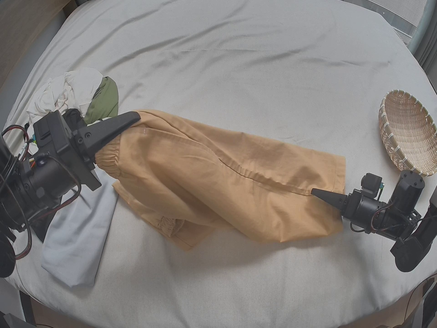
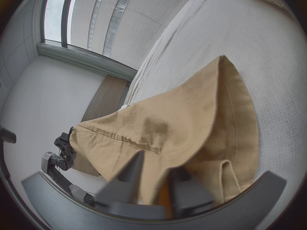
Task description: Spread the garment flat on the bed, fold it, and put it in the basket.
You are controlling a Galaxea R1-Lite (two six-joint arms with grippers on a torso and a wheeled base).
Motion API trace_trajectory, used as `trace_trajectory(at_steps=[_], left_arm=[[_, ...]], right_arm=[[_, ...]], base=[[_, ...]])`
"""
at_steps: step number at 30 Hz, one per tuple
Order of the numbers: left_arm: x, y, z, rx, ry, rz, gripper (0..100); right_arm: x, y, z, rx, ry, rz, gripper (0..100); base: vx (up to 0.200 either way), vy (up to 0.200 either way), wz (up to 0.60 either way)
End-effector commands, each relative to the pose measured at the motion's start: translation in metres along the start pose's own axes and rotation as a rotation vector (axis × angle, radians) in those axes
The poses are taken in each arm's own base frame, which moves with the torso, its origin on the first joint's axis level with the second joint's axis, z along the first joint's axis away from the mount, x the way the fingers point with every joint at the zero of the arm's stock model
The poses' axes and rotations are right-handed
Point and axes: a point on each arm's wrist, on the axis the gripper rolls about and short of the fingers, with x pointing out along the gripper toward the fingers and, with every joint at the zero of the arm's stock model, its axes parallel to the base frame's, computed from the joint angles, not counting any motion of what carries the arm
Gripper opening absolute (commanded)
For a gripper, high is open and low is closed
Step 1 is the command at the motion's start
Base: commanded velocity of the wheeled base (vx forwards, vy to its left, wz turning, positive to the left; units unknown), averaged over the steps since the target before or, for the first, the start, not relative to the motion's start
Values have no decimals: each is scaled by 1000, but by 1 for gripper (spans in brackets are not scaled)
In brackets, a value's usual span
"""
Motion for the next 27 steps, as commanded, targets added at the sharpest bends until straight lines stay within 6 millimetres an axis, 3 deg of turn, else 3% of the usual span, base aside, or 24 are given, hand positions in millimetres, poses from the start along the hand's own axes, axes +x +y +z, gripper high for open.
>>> trace_trajectory(at_steps=[1,6,10,12,15,20,27], left_arm=[[1,-3,2,8,-7,-15,0],[1,-8,4,42,-35,-64,0],[0,-15,7,87,-63,-132,0],[2,-24,3,156,-61,-198,0],[3,-28,0,216,-57,-222,0],[10,-34,4,431,-68,-260,0],[8,-47,9,483,-83,-302,0]], right_arm=[[-10,16,10,-39,-43,34,0],[-28,39,18,-85,-98,77,0],[-47,63,26,-142,-158,131,0],[-63,86,34,-190,-208,174,0],[-72,99,41,-205,-226,188,0],[-96,134,65,-246,-288,189,0],[-122,168,94,-287,-358,149,0]], base=[[0,0,0],[0,0,0],[0,0,0],[0,0,0],[0,0,0],[0,0,0],[0,0,0]])
